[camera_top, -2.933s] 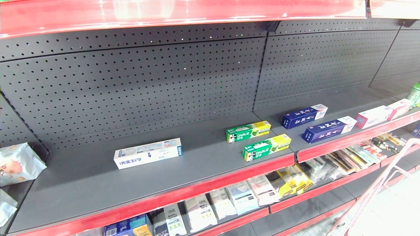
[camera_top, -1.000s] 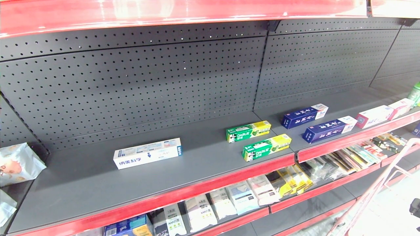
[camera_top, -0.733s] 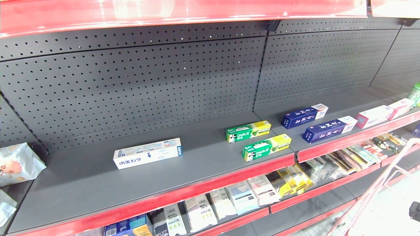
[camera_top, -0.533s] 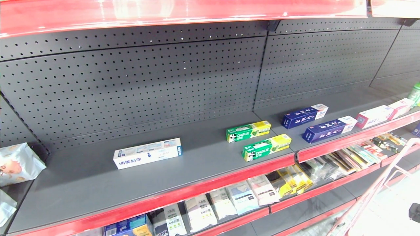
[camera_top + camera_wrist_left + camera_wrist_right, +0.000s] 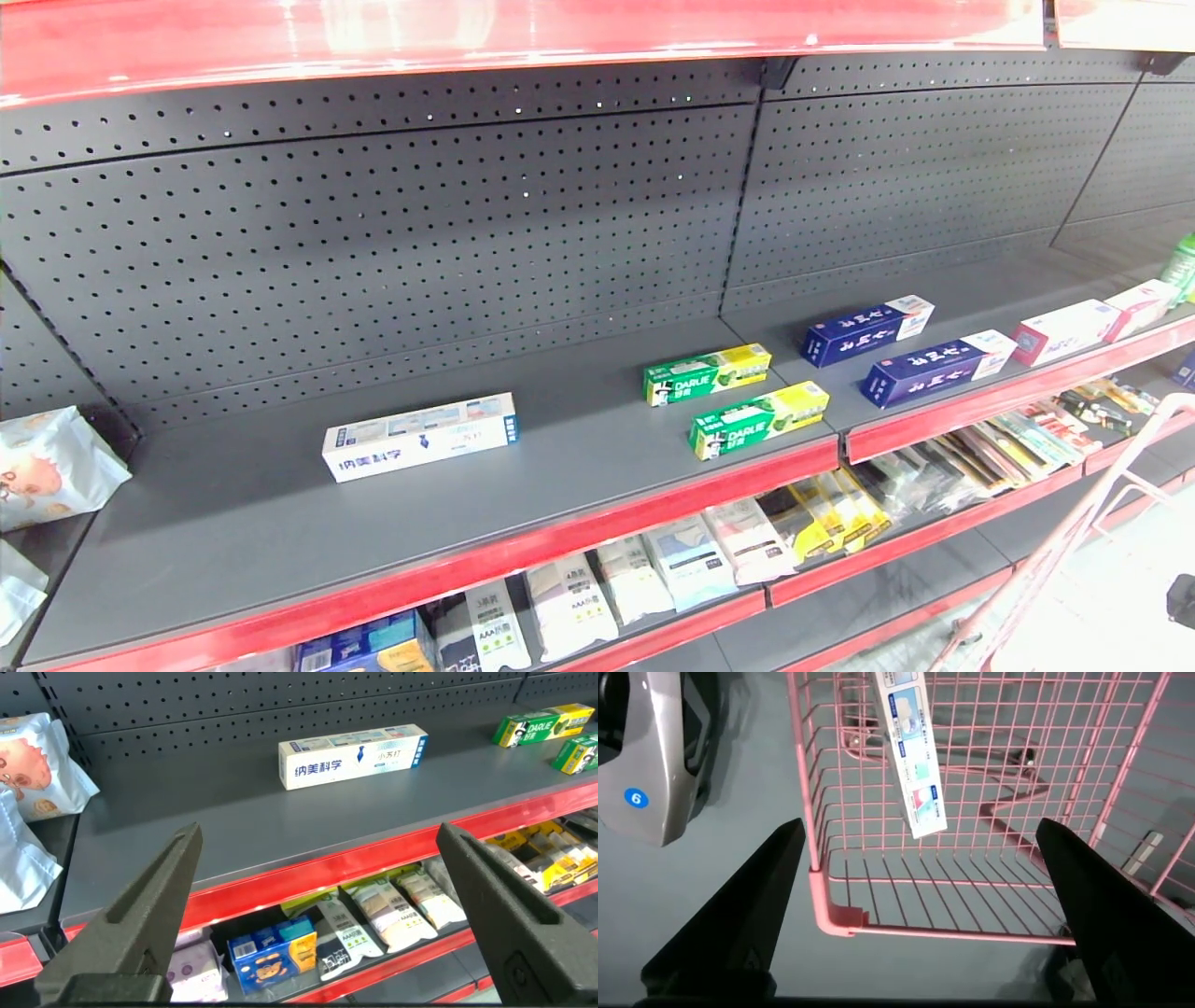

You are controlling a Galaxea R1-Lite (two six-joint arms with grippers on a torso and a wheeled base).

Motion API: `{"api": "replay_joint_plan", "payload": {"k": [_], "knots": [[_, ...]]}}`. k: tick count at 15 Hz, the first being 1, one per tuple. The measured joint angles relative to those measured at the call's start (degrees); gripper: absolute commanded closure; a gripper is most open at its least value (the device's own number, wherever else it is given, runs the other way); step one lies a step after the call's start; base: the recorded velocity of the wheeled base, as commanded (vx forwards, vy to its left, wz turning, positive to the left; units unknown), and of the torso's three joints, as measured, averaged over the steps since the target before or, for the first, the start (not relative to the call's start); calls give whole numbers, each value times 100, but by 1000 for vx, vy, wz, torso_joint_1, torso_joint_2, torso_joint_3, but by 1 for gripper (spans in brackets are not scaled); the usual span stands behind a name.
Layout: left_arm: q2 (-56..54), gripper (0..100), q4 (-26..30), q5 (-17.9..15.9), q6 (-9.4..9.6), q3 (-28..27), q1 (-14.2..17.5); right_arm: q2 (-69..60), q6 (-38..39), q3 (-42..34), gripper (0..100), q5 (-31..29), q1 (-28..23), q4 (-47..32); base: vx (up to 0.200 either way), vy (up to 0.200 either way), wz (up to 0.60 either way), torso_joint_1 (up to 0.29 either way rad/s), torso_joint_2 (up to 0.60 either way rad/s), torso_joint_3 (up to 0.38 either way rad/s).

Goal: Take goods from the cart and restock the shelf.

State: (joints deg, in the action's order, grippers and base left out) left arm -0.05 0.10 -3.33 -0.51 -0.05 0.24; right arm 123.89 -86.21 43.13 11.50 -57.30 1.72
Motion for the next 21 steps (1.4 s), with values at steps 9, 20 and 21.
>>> {"api": "replay_joint_plan", "payload": {"k": [9,20,21], "knots": [[0,0,0,0,0,0,0,41,2,0,0,0,-1,9,0,0,0,0,0,0],[0,0,0,-1,0,0,0,56,-6,55,0,5,0,9,0,0,0,-43,94,50],[0,0,0,0,0,2,0,56,-4,59,0,5,0,9,0,0,0,-80,193,100]]}}
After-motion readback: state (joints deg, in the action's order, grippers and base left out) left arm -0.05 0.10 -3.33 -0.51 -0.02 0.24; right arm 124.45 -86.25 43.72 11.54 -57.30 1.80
